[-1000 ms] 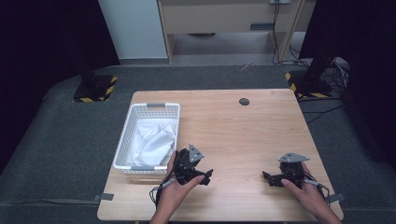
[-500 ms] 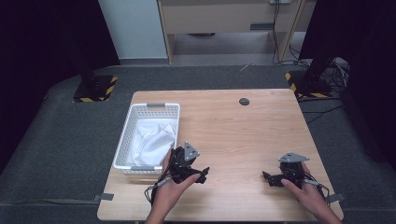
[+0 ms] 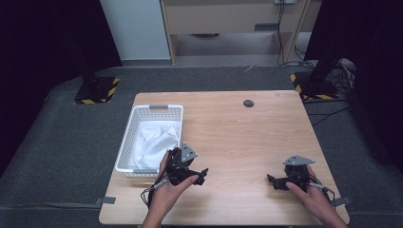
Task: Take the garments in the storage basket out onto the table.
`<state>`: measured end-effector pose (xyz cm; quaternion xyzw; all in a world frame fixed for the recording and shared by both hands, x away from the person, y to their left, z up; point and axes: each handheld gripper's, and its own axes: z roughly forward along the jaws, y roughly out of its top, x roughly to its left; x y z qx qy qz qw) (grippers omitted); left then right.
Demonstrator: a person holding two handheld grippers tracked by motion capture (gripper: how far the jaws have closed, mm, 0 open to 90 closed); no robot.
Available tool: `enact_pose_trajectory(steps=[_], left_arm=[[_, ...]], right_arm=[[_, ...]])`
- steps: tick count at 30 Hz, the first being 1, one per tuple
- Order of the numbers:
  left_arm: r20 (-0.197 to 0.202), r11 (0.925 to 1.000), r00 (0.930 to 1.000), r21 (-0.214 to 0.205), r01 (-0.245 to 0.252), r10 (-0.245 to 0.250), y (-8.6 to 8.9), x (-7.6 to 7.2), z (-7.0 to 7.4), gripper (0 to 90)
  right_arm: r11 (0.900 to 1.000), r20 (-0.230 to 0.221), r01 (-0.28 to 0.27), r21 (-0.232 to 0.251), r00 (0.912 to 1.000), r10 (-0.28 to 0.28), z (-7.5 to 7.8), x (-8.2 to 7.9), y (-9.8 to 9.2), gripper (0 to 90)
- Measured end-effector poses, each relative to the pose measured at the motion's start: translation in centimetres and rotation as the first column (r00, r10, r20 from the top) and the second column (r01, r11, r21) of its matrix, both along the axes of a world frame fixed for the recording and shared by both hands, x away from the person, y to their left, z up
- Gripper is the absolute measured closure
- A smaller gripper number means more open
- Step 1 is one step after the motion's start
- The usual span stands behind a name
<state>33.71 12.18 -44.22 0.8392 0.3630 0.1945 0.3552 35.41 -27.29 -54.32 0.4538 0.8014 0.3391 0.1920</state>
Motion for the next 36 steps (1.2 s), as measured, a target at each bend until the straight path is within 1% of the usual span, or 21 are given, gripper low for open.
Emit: enact_pose_trajectory(steps=[10,20,24,36], left_arm=[[0.004,0.9999,0.9999,-0.002,-0.013,0.013,0.8,0.0,0.4,3.8],[0.000,0.9999,1.0000,0.009,-0.006,0.006,1.0,0.0,0.4,3.7],[0.002,0.9998,0.9999,0.016,-0.012,0.012,1.1,0.0,0.5,3.7],[0.010,0.9997,0.9997,0.011,-0.022,0.022,1.9,0.1,1.0,3.7]], right_arm=[[1.0000,-0.001,0.002,0.001,1.0000,-0.002,0.0,0.0,0.0,0.3],[1.0000,-0.001,0.003,0.001,1.0000,-0.003,0.0,0.0,0.0,0.3],[1.0000,0.000,0.003,0.001,1.0000,-0.003,0.0,0.0,0.0,0.3],[1.0000,-0.001,0.002,0.001,1.0000,-0.002,0.0,0.0,0.0,0.3]])
